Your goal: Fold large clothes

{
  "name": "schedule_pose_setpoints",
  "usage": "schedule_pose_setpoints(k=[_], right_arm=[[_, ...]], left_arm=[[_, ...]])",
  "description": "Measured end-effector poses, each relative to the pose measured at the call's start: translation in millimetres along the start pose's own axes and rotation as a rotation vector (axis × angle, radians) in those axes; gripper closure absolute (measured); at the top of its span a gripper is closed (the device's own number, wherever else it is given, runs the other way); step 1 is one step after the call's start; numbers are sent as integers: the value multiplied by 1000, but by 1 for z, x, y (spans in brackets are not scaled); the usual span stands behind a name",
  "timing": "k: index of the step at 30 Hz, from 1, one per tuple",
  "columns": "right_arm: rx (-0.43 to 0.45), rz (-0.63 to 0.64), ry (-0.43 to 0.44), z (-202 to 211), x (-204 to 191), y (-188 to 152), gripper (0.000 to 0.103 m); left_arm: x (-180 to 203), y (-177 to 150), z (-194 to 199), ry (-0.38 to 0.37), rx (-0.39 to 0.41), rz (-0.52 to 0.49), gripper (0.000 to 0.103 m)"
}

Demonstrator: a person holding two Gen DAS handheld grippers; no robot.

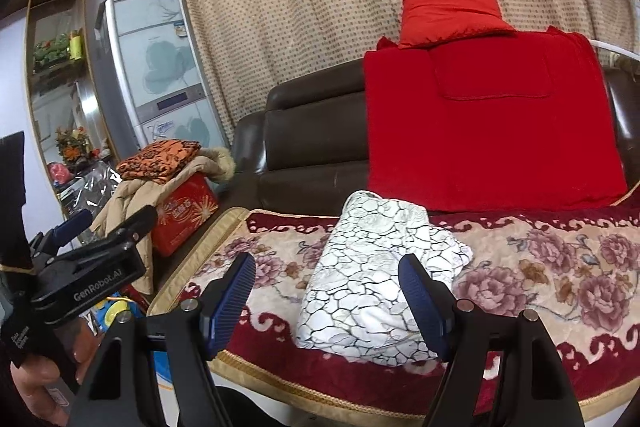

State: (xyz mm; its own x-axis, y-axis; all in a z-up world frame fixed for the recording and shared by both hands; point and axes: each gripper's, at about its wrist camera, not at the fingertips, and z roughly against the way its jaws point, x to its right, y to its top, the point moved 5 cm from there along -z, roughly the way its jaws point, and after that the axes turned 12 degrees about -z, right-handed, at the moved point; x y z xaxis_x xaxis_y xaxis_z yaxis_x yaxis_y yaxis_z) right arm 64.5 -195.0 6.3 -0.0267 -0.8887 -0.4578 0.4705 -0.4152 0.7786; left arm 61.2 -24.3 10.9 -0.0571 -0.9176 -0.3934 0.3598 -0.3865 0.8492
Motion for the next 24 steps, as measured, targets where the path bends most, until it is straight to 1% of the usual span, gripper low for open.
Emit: schedule_pose_setpoints(k=[8,15,24], right_arm=[[5,-2,-30,-3,10,3,26],[1,10,-40,-7,9,1,26],[7,18,-75,-7,10,3,26]], left_arm=[[13,-1,-7,-37,-14,-9,0],[17,-3,-9,-50,-15,-23,0],[20,-2,-10,-67,-10,-17,0]])
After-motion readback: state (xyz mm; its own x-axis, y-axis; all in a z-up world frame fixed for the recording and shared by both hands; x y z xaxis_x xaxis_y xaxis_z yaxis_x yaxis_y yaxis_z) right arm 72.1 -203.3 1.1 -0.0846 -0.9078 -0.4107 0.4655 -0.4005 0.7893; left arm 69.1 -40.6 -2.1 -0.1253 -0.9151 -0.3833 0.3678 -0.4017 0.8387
